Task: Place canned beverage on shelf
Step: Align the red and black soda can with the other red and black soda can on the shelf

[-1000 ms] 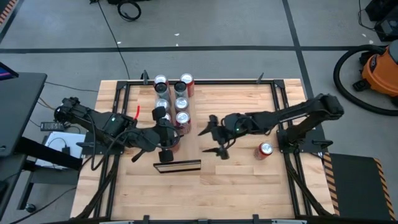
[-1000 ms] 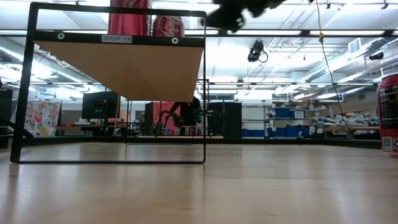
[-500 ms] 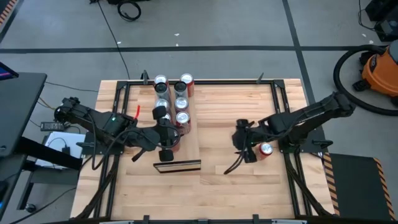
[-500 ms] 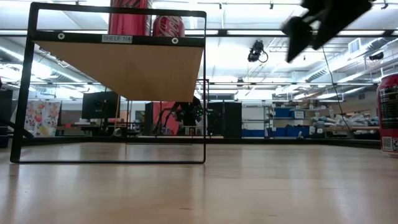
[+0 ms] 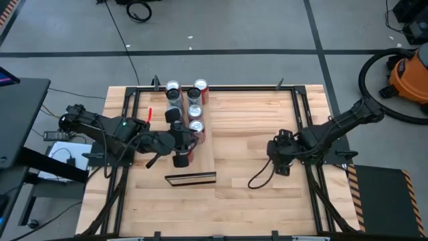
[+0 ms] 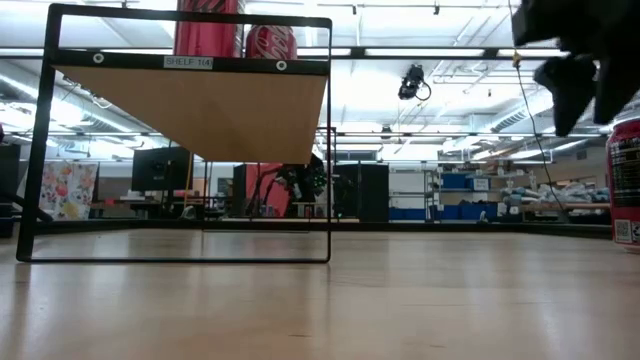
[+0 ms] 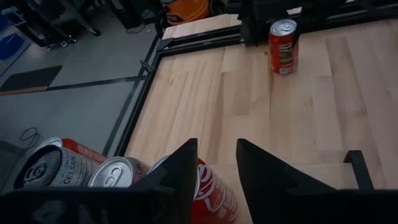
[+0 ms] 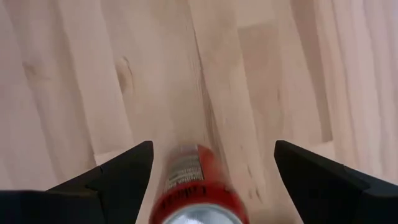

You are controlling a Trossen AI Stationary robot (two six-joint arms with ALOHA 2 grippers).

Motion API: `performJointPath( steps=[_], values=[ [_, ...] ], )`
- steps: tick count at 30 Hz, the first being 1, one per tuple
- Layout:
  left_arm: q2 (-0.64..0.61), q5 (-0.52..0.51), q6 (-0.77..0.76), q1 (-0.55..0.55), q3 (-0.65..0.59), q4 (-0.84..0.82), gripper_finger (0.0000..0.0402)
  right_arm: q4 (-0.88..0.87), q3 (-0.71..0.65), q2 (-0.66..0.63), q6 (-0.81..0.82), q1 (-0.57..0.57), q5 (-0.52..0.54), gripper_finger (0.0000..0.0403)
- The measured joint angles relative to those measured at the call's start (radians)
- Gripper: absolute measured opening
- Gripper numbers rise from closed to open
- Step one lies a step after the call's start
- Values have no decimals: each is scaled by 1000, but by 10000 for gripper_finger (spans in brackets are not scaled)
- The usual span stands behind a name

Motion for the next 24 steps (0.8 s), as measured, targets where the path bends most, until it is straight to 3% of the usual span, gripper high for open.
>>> performJointPath(
  steps=[15,24],
  values=[
    [0,1,23,0,0,1,121,-91,-49,-14,123,68,52,346],
    [0,1,16,0,0,1,121,-201,-49,-12,233,37,193,346]
  ],
)
